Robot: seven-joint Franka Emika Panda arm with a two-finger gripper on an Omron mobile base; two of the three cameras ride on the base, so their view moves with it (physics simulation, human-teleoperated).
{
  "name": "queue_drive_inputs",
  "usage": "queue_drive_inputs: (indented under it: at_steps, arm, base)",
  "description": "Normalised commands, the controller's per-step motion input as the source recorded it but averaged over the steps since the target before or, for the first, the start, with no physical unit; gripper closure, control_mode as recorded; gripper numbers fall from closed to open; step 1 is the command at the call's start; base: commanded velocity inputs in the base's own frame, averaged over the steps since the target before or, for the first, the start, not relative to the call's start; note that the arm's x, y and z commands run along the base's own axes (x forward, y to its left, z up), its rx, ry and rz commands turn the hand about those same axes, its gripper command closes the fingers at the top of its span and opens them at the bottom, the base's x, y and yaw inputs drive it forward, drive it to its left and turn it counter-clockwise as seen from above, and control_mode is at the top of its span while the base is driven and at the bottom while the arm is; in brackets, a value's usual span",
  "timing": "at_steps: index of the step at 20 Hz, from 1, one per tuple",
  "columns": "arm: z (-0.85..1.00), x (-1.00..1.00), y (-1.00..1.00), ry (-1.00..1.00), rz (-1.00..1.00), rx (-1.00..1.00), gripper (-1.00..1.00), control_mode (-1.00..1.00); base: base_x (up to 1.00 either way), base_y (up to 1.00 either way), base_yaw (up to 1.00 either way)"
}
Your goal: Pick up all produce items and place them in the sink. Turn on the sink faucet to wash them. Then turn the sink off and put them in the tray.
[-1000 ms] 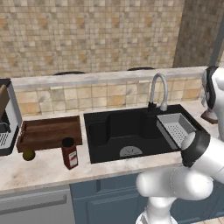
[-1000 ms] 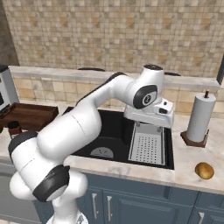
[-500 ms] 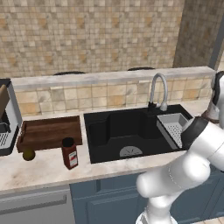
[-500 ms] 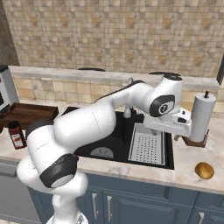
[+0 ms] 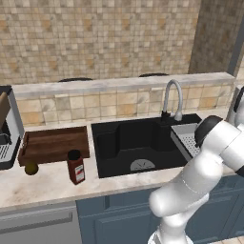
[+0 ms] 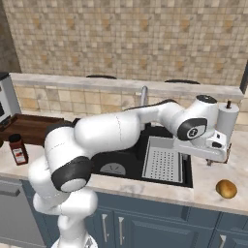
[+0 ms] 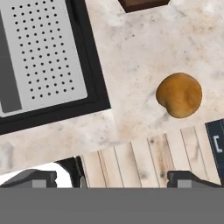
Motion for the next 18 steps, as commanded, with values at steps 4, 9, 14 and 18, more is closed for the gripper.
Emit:
queue_drive_inputs:
  at_steps: [4, 9, 14, 18]
  arm:
    - [-0.25, 0.06, -0.42, 0.0, 0.0, 0.0, -1.0, -1.0]
    - [-0.27, 0.17, -0.4, 0.02, 0.0, 0.0, -1.0, -1.0]
    - [-0.24, 0.21, -0.35, 0.03, 0.0, 0.0, -1.0, -1.0]
    - [-0.18, 0.11, -0.4, 0.06, 0.0, 0.0, -1.0, -1.0]
  base:
    - [0.0, 0.0, 0.0]
    - [0.0, 0.0, 0.0]
    - [0.0, 0.0, 0.0]
    - [0.0, 0.0, 0.0]
